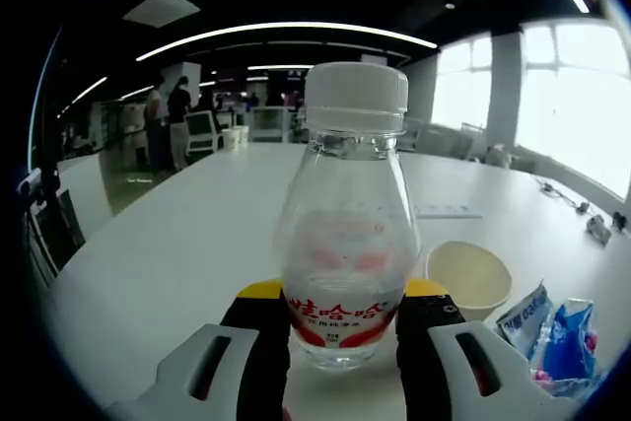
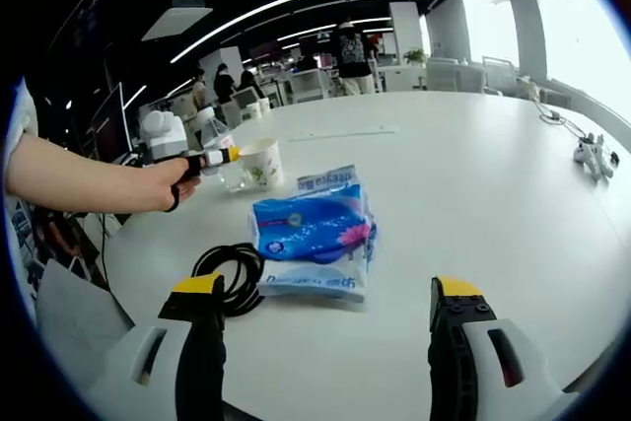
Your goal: Arrange the tabletop items into an orderly group along one side of the table until the central work area is clear of visible clutter.
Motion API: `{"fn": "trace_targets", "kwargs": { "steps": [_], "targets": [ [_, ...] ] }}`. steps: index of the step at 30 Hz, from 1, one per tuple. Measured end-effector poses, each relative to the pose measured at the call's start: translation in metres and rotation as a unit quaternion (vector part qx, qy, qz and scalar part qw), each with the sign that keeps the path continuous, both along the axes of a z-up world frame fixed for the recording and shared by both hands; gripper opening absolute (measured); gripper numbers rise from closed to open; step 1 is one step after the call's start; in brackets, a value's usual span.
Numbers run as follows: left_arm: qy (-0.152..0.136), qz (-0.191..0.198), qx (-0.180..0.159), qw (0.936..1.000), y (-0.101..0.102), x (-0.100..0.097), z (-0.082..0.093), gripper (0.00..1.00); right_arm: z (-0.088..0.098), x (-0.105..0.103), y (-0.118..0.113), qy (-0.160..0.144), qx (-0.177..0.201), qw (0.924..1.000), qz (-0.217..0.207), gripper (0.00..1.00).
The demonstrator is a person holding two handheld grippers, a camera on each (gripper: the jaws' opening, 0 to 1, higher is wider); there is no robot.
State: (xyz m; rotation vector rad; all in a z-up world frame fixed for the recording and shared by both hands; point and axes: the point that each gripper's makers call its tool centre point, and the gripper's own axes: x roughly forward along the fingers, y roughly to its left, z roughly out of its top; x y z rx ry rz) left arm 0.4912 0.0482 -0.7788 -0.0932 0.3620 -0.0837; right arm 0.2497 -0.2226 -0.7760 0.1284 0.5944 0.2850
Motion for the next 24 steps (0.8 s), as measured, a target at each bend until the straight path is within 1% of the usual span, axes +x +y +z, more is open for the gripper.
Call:
{"fn": "trace_targets", "kwargs": {
  "steps": [9, 11, 14, 15, 17, 19, 24],
  "targets": [
    [0.003, 0.003, -0.007, 1.0, 0.0007, -0.0022, 0.0004, 0.38, -0.0017, -0.0027, -0.0018, 0.004, 0.0, 1.0, -0.002, 0.83],
    [0.006, 0.004, -0.013, 0.9999, 0.0011, -0.0023, 0.0003, 0.39, -0.0019, -0.003, -0.0012, 0.005, 0.0, 1.0, -0.001, 0.83],
    [0.018, 0.001, -0.022, 0.9996, -0.0004, -0.0044, -0.0038, 0.4, -0.0017, -0.0034, 0.0001, 0.005, 0.0, 1.0, 0.002, 0.83],
    [0.014, 0.004, -0.023, 0.9996, -0.0002, -0.0043, -0.0028, 0.4, -0.0017, -0.0034, 0.0002, 0.005, 0.0, 1.0, 0.002, 0.83],
    [0.015, 0.001, -0.018, 0.9997, -0.0002, -0.0052, -0.003, 0.4, -0.0016, -0.0035, 0.0001, 0.005, 0.0, 1.0, 0.003, 0.83],
    [0.017, 0.001, -0.022, 0.9996, -0.0003, -0.005, -0.0028, 0.4, -0.001, -0.0033, -0.0007, 0.004, 0.001, 1.0, 0.001, 0.83],
    [0.019, 0.003, -0.021, 0.9996, 0.0028, -0.0039, -0.003, 0.45, -0.0012, -0.0036, -0.0027, 0.005, 0.002, 1.0, -0.001, 0.83]
  ]
}}
